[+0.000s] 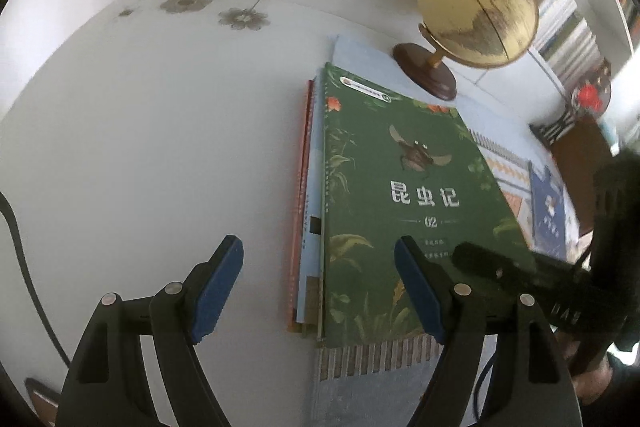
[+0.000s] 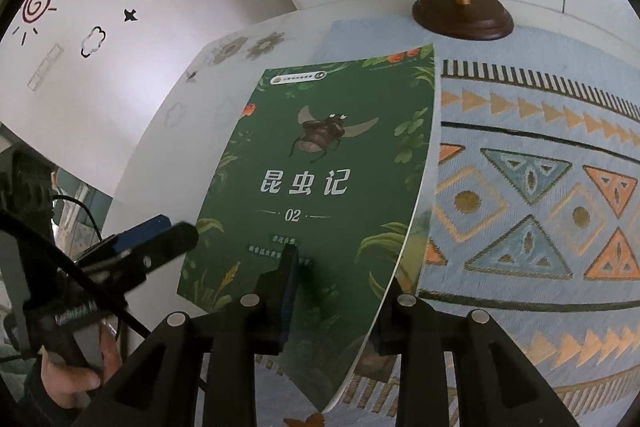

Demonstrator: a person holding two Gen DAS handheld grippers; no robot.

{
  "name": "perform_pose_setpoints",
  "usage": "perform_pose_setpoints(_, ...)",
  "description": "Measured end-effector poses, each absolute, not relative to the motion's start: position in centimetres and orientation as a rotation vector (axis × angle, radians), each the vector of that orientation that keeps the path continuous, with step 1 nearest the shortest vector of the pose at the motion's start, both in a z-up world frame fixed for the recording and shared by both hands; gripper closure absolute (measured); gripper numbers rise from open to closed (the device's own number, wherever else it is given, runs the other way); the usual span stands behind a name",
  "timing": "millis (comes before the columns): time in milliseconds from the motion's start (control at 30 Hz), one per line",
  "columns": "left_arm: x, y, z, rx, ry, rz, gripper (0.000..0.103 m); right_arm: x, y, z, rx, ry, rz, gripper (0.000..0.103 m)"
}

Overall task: Organize books
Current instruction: 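Lower the green beetle-cover book onto the stack and open both grippers, then withdraw both grippers from the stack back toward the book pile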

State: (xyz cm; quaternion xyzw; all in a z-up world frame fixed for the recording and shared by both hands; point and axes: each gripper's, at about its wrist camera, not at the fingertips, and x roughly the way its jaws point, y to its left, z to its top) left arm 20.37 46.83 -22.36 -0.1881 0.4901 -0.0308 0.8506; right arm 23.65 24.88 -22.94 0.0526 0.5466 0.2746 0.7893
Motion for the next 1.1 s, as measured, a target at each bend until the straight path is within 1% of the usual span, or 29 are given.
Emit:
perform_pose_setpoints(267, 20.6, 46.1, -23.0, -0.409, 1.054, -0.097, 0.027, 23.5, 25.4, -22.9, 0.096, 1.191, 0.604, 0.069)
perform_pose_setpoints(333, 20.5, 45.8, -22.6, -0.392, 1.045, -0.098, 0.027, 23.7, 25.1, -22.8, 0.089, 1.213, 0.599, 0.065)
perform_pose_setpoints(433, 20.4, 45.5, -21.9, -0.362, 1.036, -0.091, 0.027, 24.1, 23.4, -22.5, 0.082, 1.24, 0.531, 0.062)
perform_pose_setpoints(567, 20.1, 45.1, -21.1, -0.354, 1.019, -0.093, 0.025, 24.0, 20.4, -21.5, 0.129, 1.21, 0.481, 0.059)
perform_pose_setpoints(933, 19.3, 41.7, -19.3, -0.303, 0.995, -0.145, 0.025, 21.7, 17.5, -19.4, 0.105, 1.135, 0.412, 0.057)
perform_pose_setpoints(967, 19.2, 41.4, -19.3, -0.297, 1.0, -0.15, 0.023, 21.4, 17.4, -19.2, 0.09, 1.125, 0.407, 0.057)
perform_pose_setpoints(1100, 18.8, 40.6, -19.3, -0.281, 1.018, -0.163, 0.023, 20.8, 16.6, -17.6, -0.029, 1.04, 0.337, 0.057)
